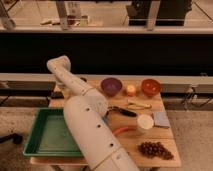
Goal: Place eraser in paper cup
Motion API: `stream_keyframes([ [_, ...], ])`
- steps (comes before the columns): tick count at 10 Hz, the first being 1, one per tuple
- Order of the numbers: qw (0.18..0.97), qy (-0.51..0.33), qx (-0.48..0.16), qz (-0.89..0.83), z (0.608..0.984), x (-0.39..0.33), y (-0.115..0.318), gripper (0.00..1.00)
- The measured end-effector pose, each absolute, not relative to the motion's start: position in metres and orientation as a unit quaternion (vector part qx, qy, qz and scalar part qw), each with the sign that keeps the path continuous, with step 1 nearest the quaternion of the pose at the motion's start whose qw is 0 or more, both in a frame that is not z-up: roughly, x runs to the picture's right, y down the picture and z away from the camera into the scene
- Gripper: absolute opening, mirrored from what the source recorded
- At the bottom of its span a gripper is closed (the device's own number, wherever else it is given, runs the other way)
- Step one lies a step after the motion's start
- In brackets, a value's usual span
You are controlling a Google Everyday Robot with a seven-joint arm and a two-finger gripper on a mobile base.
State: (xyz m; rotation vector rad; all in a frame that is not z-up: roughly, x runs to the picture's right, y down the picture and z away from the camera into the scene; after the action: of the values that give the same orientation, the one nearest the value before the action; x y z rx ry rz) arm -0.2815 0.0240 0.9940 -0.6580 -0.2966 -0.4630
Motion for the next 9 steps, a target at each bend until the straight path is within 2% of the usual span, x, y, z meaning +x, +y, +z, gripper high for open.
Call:
stream_keyframes([
  [2,0.907,-0.144,-0.325,-0.227,0.996,-0.281,0.028,0.52],
  [4,0.906,-0.145,-0.329,-0.224,0.993,-0.274,0.028,0.44],
  [5,0.909,-0.139,-0.328,-0.218,0.99,-0.262,0.024,0.43],
  [7,0.918,-0.136,-0.318,-0.192,0.975,-0.24,0.006,0.36],
  [9,0.925,-0.135,-0.308,-0.175,0.958,-0.228,-0.009,0.36],
])
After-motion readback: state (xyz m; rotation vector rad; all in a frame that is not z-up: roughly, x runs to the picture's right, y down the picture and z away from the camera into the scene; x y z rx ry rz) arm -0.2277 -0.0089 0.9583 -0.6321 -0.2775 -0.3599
